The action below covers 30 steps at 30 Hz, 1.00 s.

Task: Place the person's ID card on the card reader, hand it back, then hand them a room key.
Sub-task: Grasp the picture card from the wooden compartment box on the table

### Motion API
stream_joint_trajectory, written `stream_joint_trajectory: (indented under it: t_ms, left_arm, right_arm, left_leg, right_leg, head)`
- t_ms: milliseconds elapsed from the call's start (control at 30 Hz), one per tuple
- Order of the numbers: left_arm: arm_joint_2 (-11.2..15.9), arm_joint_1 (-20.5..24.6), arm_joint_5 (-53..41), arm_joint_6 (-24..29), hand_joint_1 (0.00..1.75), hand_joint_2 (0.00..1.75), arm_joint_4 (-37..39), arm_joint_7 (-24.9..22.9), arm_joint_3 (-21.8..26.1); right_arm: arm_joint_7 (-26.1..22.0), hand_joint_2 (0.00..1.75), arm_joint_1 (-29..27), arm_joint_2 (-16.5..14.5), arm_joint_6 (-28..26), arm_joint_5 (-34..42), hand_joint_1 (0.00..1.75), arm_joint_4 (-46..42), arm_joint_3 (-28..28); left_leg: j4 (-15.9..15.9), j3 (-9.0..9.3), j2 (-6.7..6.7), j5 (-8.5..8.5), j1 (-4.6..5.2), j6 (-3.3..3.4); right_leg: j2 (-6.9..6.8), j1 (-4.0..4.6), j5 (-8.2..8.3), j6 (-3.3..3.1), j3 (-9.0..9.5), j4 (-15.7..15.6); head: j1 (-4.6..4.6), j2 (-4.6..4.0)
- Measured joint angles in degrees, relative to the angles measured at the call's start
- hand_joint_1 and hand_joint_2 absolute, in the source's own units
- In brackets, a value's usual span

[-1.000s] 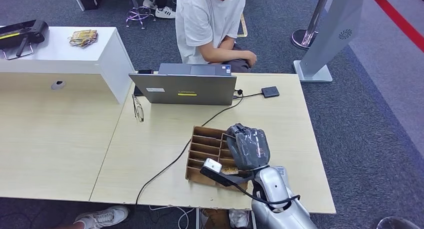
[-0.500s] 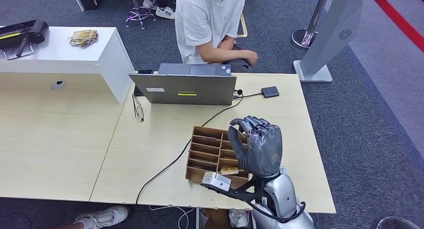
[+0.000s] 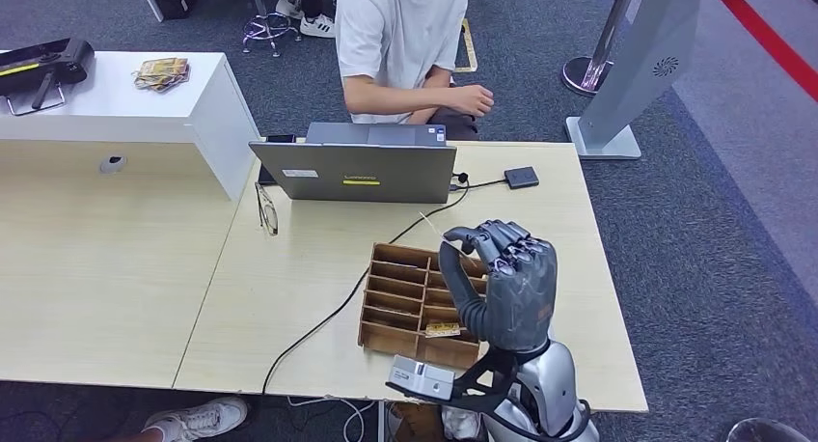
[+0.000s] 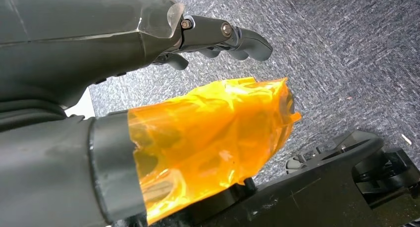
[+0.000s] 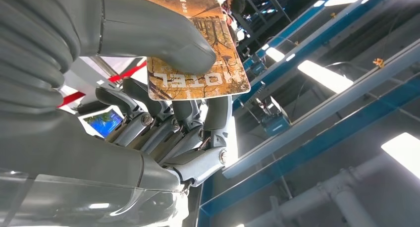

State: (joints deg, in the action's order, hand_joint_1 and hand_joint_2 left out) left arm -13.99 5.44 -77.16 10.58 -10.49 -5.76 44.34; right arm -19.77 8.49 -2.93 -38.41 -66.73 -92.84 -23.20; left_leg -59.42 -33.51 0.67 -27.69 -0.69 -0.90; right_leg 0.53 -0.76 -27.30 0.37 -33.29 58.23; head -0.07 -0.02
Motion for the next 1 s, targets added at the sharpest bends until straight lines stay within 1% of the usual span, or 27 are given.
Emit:
stream_joint_trajectory:
  t_ms: [300,500,633,700,833,1000]
  left_arm:
    - [0.00,0.00,0.03,0.02,0.00,0.00,0.00,-0.01,0.03]
    - [0.00,0.02,-0.44,-0.36,0.00,0.00,0.00,-0.10,0.03]
    - [0.00,0.02,-0.50,-0.40,0.00,0.00,0.00,-0.17,0.03]
    - [0.00,0.04,-0.77,-0.56,0.00,0.00,0.00,-0.41,0.02]
    - [-0.05,0.36,-1.77,-1.53,0.00,0.00,0.00,-1.91,-0.13]
    - [-0.15,0.81,-2.51,-2.24,0.00,0.00,0.00,-2.90,-0.43]
  right_arm:
    - [0.21,1.75,-0.01,-1.13,0.00,0.27,1.75,-0.13,0.09]
    - [2.56,1.75,1.49,-1.48,0.01,0.66,1.75,1.19,-0.38]
    - [3.02,1.75,1.98,-1.56,0.01,0.70,1.75,1.60,-0.59]
    - [3.89,1.75,3.03,-1.68,0.01,0.58,1.75,2.46,-1.04]
    - [7.14,1.75,7.40,-2.56,0.16,0.08,1.75,6.16,-2.64]
    - [9.13,1.75,10.42,-3.66,0.43,-0.51,1.75,9.73,-3.14]
  left_leg:
    - [0.00,-0.01,0.00,0.00,0.00,0.00]
    - [0.00,-0.01,0.00,0.00,0.00,0.00]
    - [0.00,-0.01,0.00,0.00,0.00,0.00]
    - [0.00,-0.01,0.00,0.01,0.00,0.00]
    - [0.00,0.00,0.01,0.01,0.00,-0.01]
    - [0.00,0.00,0.00,0.01,0.00,-0.01]
  right_leg:
    - [0.00,0.00,0.00,0.00,0.00,0.00]
    - [0.00,0.00,0.00,0.00,0.00,0.00]
    - [0.00,0.00,0.00,0.00,0.00,0.00]
    - [0.00,0.00,0.00,0.00,0.00,0.01]
    - [0.00,0.00,0.01,0.00,0.00,0.01]
    - [0.01,0.00,0.01,-0.01,0.00,0.02]
  head:
    - [-0.01,0.00]
    - [-0.01,0.00]
    - [0.00,0.00]
    - [-0.01,0.00]
    - [-0.03,0.00]
    - [-0.02,0.00]
